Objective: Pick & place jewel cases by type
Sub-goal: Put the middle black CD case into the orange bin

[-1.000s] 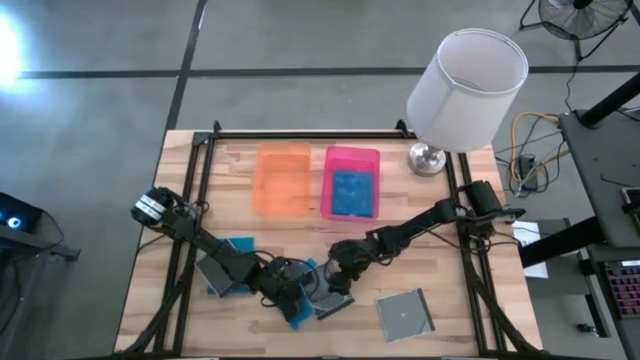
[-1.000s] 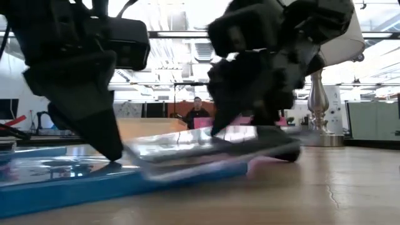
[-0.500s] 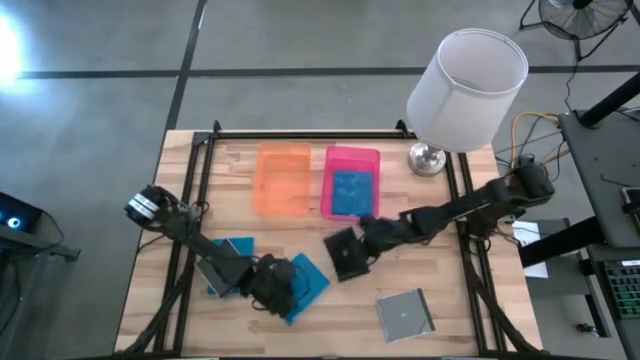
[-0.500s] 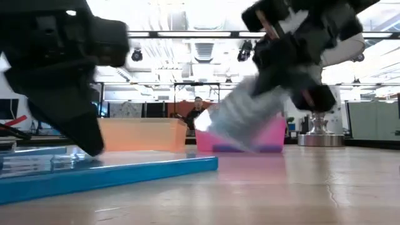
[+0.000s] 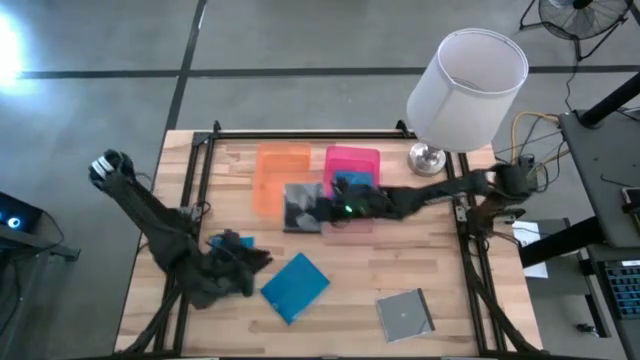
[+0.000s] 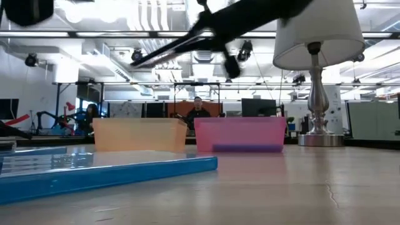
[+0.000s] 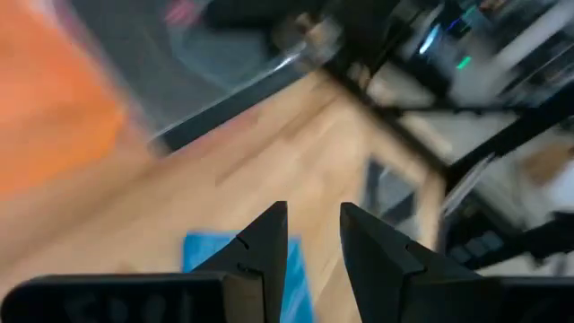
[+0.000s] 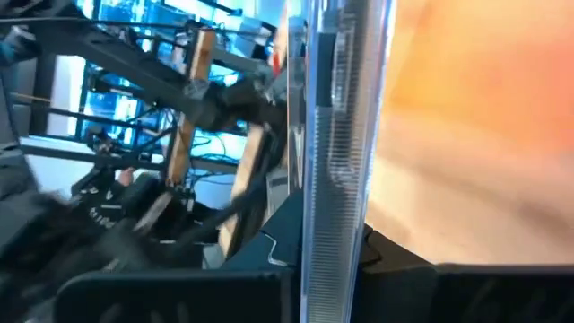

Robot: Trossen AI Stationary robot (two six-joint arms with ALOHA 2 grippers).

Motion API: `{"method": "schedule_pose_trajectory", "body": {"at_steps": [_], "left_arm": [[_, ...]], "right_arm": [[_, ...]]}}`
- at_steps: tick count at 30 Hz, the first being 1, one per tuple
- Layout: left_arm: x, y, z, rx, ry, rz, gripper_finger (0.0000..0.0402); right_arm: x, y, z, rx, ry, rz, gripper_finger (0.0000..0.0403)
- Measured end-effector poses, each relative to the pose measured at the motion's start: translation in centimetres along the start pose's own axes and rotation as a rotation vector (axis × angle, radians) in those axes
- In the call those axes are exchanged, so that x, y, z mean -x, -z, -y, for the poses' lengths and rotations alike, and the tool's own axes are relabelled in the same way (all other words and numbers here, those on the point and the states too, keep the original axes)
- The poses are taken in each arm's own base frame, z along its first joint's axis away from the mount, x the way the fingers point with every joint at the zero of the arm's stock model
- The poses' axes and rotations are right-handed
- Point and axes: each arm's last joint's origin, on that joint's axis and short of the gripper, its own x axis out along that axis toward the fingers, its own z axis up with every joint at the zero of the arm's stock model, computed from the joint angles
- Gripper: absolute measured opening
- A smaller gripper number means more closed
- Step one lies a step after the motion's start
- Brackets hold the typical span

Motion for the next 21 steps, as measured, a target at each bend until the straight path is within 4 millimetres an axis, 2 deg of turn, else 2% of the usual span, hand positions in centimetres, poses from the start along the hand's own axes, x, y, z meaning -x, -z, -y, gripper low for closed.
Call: {"method": "schedule_pose_trajectory", "body": {"at_steps": [6,10,12,15,21], "left_arm": [[5.3,-5.7,-0.4,0.030,0.173,0.105,0.0087],[7.8,-9.5,-0.9,-0.006,0.289,0.190,0.0087],[8.7,-11.0,-1.2,-0.039,0.339,0.232,0.0087],[9.6,-12.4,-1.9,-0.076,0.371,0.275,0.0087],[10.6,-13.6,-3.2,-0.091,0.401,0.289,0.0087]], "right_arm": [[-5.3,-4.6,-0.4,0.065,0.124,-0.032,0.0013],[-8.0,-7.3,-0.2,0.033,0.162,-0.051,0.0013],[-9.6,-8.5,0.5,-0.004,0.172,-0.049,0.0013],[-11.9,-10.0,1.6,-0.075,0.219,-0.039,0.0013],[-15.3,-11.8,3.7,-0.143,0.341,-0.057,0.0013]]}}
